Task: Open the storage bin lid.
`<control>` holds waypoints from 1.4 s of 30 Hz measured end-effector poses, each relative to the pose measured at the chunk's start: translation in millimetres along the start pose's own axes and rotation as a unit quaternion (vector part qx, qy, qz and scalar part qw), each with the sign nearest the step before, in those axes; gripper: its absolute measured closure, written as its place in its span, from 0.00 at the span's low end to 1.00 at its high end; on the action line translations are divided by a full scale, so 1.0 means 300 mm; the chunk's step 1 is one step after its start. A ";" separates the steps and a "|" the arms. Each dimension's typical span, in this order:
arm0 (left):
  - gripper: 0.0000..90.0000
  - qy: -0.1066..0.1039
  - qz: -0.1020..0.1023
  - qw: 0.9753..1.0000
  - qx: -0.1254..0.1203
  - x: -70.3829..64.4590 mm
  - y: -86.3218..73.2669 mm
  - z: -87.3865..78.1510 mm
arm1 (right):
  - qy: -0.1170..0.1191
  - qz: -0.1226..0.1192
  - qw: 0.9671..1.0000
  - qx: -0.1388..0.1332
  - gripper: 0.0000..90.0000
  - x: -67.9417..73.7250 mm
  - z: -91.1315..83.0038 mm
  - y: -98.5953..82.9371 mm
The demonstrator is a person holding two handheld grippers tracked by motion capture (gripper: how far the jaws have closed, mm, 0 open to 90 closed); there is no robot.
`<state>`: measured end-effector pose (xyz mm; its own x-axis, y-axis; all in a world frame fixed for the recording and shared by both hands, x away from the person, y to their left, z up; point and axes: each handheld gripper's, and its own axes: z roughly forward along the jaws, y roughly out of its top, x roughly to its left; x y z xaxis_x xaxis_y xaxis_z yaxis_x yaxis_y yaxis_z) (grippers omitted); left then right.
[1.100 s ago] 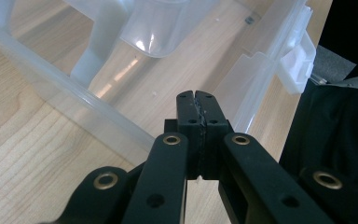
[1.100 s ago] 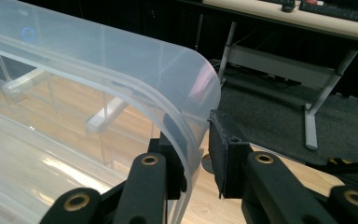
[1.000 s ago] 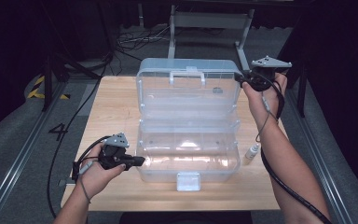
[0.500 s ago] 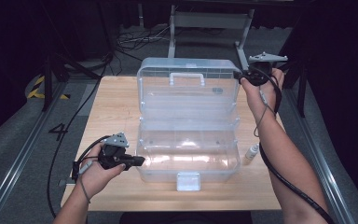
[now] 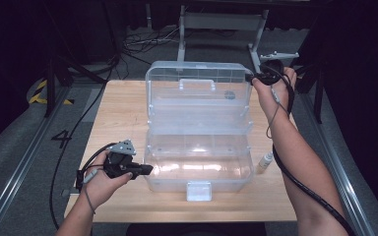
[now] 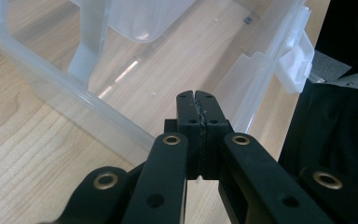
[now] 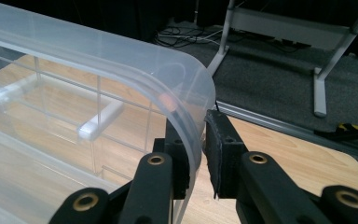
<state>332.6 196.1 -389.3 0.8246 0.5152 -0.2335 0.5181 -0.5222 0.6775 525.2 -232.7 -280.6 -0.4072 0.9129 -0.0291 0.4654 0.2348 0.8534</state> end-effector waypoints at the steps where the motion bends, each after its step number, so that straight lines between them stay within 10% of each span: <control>1: 1.00 0.000 0.000 1.000 0.000 0.000 0.000 0.000 | 0.001 0.000 1.000 0.003 0.89 -0.002 0.004 0.002; 42: 1.00 -0.008 -0.004 1.000 -0.003 0.006 -0.001 0.000 | 0.019 0.043 0.997 0.058 0.93 -0.067 0.164 0.022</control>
<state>334.0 197.4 -390.0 0.8240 0.5089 -0.2492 0.5231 -0.5142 0.6797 575.2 -232.9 -300.0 -0.3901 0.9186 0.0636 0.5872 0.1950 0.7856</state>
